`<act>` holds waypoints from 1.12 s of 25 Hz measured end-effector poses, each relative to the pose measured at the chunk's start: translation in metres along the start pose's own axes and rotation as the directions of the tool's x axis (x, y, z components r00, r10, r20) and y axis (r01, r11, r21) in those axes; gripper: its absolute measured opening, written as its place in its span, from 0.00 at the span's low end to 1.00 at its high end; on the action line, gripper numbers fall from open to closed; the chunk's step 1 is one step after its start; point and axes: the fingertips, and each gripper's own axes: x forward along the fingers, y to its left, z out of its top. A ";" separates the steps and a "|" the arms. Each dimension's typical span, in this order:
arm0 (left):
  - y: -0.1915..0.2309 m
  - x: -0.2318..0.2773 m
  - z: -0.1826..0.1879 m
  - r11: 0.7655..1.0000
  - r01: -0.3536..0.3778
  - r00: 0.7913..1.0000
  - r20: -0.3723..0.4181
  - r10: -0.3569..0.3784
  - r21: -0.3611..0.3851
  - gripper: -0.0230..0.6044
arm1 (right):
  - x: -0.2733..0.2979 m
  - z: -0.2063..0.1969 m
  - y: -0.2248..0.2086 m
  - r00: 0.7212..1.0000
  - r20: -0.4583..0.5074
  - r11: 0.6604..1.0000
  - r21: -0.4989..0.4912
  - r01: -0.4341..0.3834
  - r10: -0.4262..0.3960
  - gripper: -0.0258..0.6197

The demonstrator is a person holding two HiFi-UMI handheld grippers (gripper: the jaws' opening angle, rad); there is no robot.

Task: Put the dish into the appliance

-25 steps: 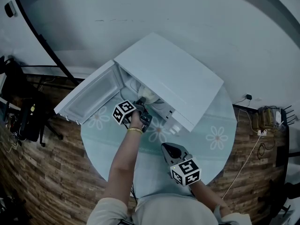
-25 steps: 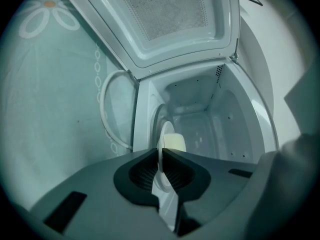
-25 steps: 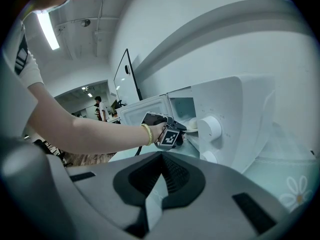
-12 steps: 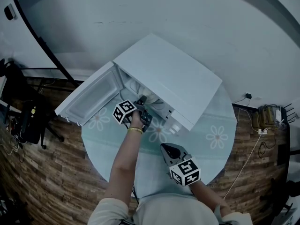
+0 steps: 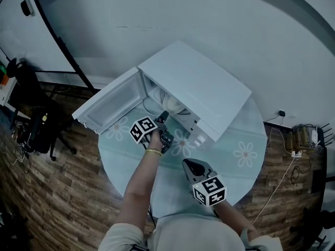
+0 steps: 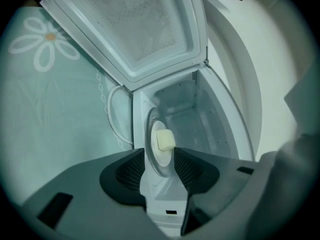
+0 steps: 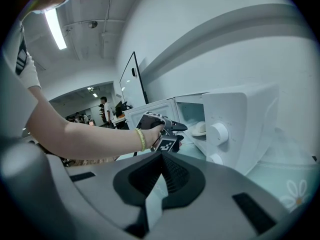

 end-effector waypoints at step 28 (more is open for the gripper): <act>-0.057 -0.268 -0.201 0.932 -0.071 0.996 0.082 0.044 0.356 0.06 | -0.129 -0.032 0.048 0.985 0.049 0.984 -0.061 -0.165 0.168 0.05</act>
